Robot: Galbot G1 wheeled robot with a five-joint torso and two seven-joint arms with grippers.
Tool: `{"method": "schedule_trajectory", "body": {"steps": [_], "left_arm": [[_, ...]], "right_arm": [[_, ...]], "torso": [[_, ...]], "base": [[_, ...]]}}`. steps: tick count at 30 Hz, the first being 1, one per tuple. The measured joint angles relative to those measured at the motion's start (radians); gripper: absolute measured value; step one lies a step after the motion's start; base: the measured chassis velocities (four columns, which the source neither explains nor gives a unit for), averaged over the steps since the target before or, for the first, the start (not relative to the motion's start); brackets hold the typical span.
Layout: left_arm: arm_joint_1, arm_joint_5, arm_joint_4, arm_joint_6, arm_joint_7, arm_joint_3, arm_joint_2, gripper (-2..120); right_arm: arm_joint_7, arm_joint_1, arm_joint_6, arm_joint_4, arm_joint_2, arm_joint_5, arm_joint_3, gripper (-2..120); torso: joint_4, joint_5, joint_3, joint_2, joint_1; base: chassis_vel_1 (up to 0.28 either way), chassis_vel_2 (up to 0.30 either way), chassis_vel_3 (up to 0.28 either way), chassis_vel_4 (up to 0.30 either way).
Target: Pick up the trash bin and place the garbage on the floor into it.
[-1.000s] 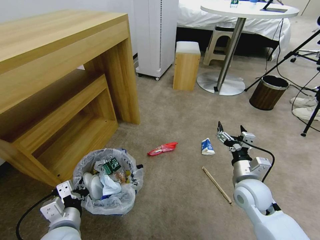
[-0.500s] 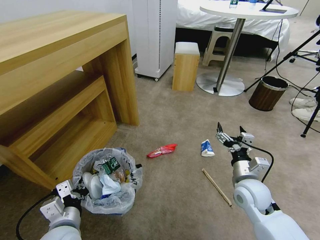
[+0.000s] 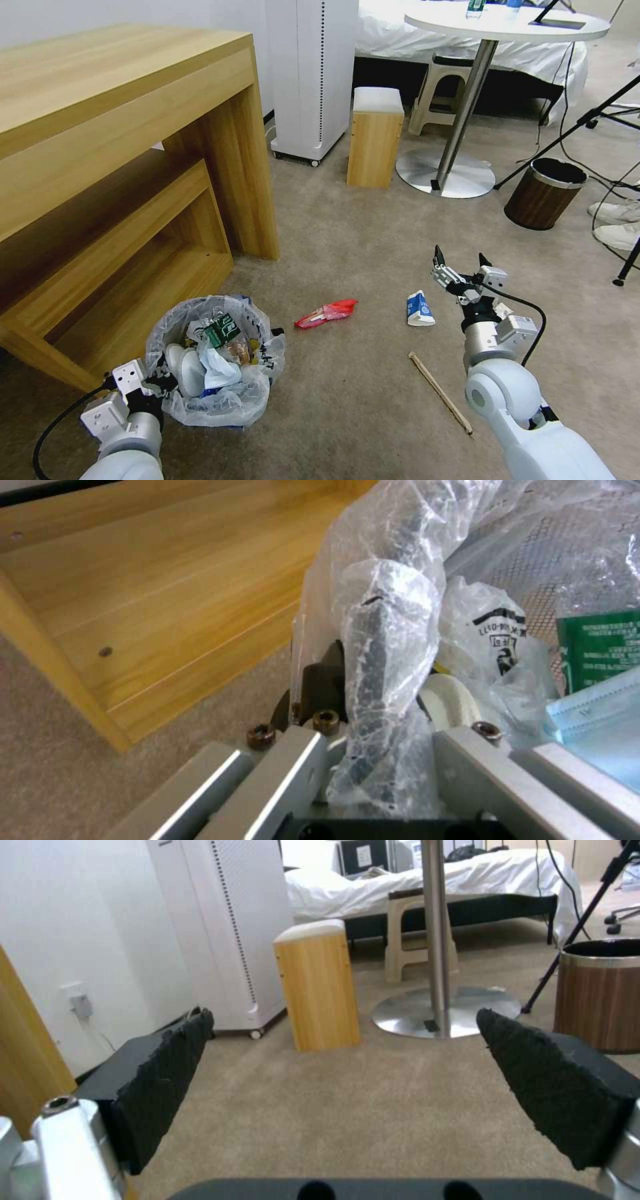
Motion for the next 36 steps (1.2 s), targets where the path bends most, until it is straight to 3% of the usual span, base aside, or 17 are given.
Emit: {"method": "schedule_trajectory", "body": {"steps": [36], "left_arm": [[-0.021,-0.012,0.021,0.005,-0.001,0.007,0.011,1]], "right_arm": [[0.01,0.024,-0.014,-0.018,-0.001,0.005,-0.01,100]], "torso": [[0.0,0.0001,0.0,0.0,0.0]], "base": [[-0.042,0.035,0.045,-0.039]]}}
